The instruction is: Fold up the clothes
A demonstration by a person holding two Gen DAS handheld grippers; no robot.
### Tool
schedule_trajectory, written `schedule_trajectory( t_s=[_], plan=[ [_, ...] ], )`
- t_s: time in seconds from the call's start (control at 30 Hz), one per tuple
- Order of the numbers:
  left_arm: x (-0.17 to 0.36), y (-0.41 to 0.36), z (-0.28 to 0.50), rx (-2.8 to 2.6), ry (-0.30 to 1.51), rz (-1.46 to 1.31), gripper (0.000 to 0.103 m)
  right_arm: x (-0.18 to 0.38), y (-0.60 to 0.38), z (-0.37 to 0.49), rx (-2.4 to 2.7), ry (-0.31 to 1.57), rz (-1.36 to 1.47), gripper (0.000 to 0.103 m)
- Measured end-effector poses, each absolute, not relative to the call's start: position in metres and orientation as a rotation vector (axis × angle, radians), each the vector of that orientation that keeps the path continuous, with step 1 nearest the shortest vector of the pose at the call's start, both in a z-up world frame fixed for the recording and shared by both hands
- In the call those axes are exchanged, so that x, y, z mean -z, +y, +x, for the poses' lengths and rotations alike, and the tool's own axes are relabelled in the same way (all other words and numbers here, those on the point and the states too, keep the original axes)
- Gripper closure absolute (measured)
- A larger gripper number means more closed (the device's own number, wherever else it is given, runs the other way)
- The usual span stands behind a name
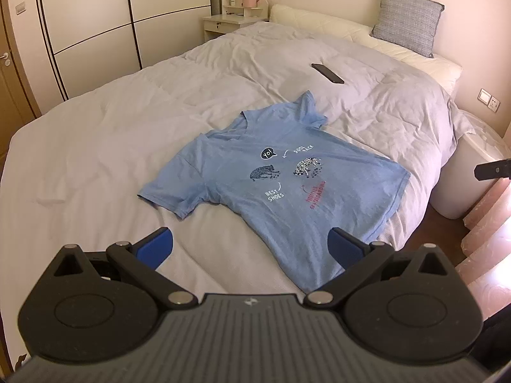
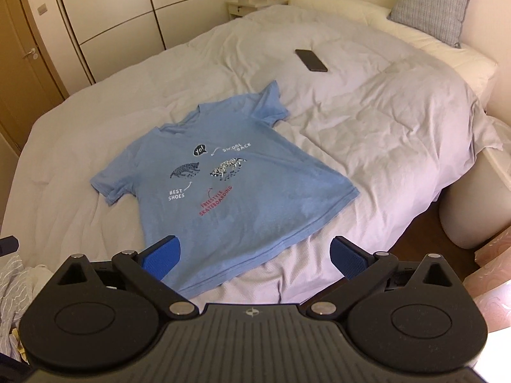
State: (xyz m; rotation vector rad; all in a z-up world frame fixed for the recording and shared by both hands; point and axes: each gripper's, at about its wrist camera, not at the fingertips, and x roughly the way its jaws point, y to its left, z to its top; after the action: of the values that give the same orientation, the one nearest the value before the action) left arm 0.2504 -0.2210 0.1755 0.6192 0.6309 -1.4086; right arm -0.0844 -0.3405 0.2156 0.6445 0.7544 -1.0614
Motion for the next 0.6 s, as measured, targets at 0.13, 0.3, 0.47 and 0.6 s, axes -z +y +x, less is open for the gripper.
schedule_trajectory(
  t_s=[0.13, 0.3, 0.47, 0.6],
  plan=[
    [-0.1768, -0.2202, 0.2475, 1.411, 0.622, 0.629, 0.001, -0.2174, -0.3379, -0.0844, 1.066, 0.752, 0.647, 0.000],
    [-0.1776, -0.2189, 0.2461, 1.407, 0.621, 0.637, 0.001, -0.2156, -0.3383, -0.0839, 1.062, 0.762, 0.657, 0.000],
    [-0.1776, -0.2200, 0.2451, 1.402, 0.623, 0.645, 0.001, -0.2132, -0.3399, -0.0831, 1.059, 0.773, 0.667, 0.000],
    [-0.1773, -0.2220, 0.2455, 1.401, 0.625, 0.649, 0.001, -0.2113, -0.3413, -0.0825, 1.056, 0.781, 0.675, 0.000]
  ],
)
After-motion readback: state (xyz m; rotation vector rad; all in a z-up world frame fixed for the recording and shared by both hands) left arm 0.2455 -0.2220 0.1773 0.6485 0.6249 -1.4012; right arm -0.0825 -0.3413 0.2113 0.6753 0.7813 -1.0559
